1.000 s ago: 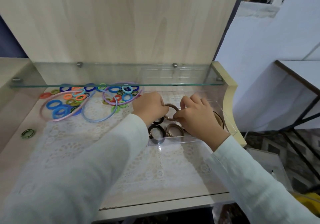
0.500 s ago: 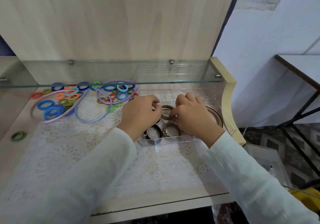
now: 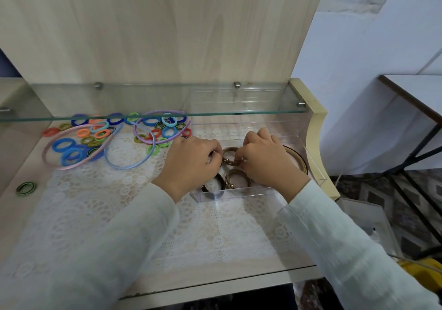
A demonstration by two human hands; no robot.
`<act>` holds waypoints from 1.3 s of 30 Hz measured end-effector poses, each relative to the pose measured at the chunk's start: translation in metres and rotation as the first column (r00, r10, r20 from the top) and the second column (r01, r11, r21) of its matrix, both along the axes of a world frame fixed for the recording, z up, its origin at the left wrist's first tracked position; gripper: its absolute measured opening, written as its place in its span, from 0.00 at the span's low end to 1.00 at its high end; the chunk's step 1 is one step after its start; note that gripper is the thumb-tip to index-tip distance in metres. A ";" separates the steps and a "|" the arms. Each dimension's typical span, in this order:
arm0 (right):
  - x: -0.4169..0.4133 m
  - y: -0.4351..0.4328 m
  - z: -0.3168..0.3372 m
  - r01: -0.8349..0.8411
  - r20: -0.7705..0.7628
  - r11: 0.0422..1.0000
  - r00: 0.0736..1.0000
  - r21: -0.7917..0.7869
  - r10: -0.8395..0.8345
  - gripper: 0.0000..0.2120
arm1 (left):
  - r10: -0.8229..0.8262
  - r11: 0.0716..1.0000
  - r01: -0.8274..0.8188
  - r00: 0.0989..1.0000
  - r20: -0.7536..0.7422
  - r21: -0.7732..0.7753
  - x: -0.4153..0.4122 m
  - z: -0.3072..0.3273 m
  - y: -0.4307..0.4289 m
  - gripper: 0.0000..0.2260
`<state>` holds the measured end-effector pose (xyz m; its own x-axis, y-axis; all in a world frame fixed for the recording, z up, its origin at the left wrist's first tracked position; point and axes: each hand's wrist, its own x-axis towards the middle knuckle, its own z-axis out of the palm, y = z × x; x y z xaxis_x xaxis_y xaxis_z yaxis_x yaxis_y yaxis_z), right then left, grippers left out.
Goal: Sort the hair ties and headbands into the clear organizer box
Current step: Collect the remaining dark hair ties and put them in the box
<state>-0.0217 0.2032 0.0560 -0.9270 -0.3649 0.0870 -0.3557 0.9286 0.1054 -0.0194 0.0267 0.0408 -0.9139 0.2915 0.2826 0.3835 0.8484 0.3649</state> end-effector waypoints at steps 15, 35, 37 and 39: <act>-0.014 0.024 -0.004 0.086 0.144 0.939 0.989 -0.334 -0.039 0.16 | -0.039 0.999 0.036 0.993 0.111 0.023 -0.006 -0.002 0.003 0.11; -0.010 0.008 -0.001 0.101 0.267 0.971 0.963 -0.216 -0.041 0.26 | 0.021 1.000 -0.024 0.992 0.126 0.018 -0.012 -0.011 0.012 0.10; -0.010 0.008 0.000 0.098 0.260 0.973 0.965 -0.211 -0.041 0.26 | 0.016 1.000 -0.019 0.992 0.124 0.021 -0.012 -0.012 0.012 0.10; -0.010 0.008 -0.001 0.093 0.248 0.974 0.968 -0.208 -0.039 0.27 | 0.016 0.999 -0.019 0.993 0.120 0.026 -0.012 -0.013 0.011 0.10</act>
<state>-0.0321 0.2117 0.0554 -0.9514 -0.2993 -0.0721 -0.2825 0.9419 -0.1816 -0.0318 0.0377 0.0279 -0.9466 0.2688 0.1782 0.3207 0.8439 0.4301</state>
